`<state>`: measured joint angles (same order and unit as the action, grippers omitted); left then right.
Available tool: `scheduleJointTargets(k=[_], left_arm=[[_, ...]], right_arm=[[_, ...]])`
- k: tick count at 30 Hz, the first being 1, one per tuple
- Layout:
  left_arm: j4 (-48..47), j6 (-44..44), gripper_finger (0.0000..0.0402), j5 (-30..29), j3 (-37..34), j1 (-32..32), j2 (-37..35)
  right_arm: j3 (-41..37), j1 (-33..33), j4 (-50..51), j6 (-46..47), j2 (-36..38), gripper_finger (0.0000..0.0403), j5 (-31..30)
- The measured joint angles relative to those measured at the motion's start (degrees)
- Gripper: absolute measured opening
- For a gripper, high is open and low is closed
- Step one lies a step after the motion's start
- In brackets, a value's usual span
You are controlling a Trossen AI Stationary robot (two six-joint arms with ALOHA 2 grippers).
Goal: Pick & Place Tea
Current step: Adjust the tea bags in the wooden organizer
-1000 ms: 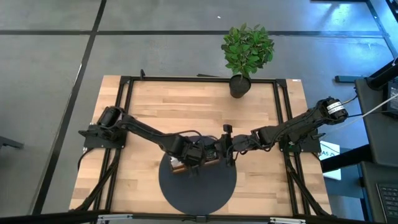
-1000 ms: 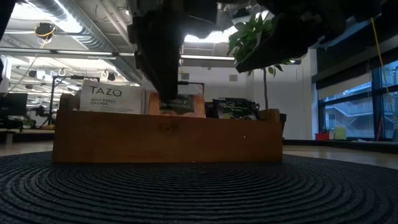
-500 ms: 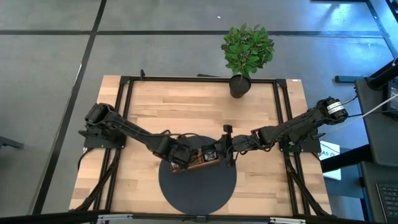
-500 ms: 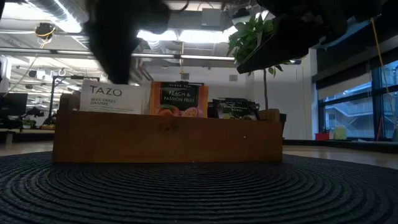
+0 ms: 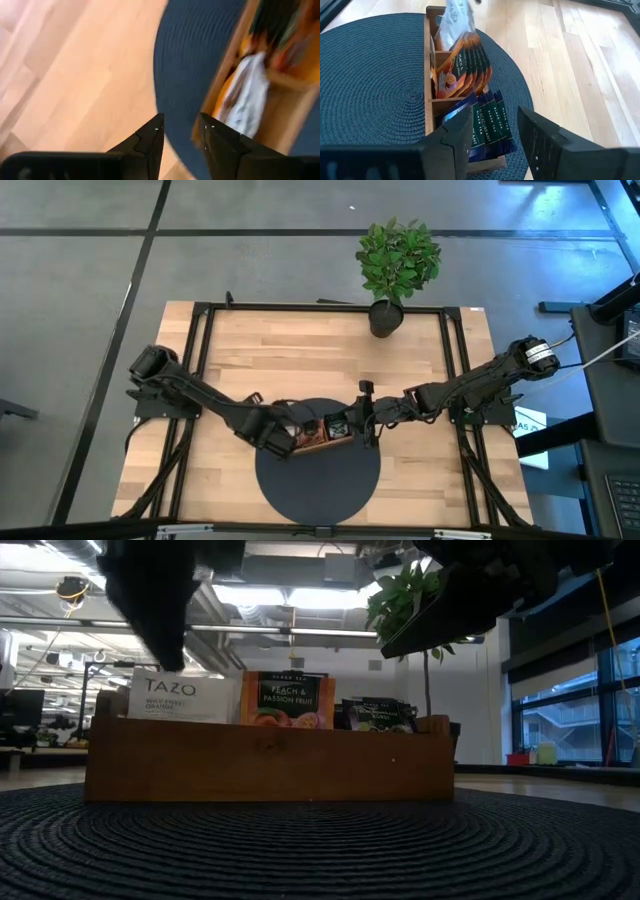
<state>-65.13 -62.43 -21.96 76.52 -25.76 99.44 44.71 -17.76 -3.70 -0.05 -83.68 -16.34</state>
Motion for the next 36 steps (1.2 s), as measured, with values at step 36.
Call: scheduleJointTargets(k=[36], left_arm=[[32.0, 16.5, 0.0120, -7.1, -0.2, -0.7, 7.8]], right_arm=[[0.0, 0.0, 3.0, 3.0, 0.0, 0.0156, 1.4]])
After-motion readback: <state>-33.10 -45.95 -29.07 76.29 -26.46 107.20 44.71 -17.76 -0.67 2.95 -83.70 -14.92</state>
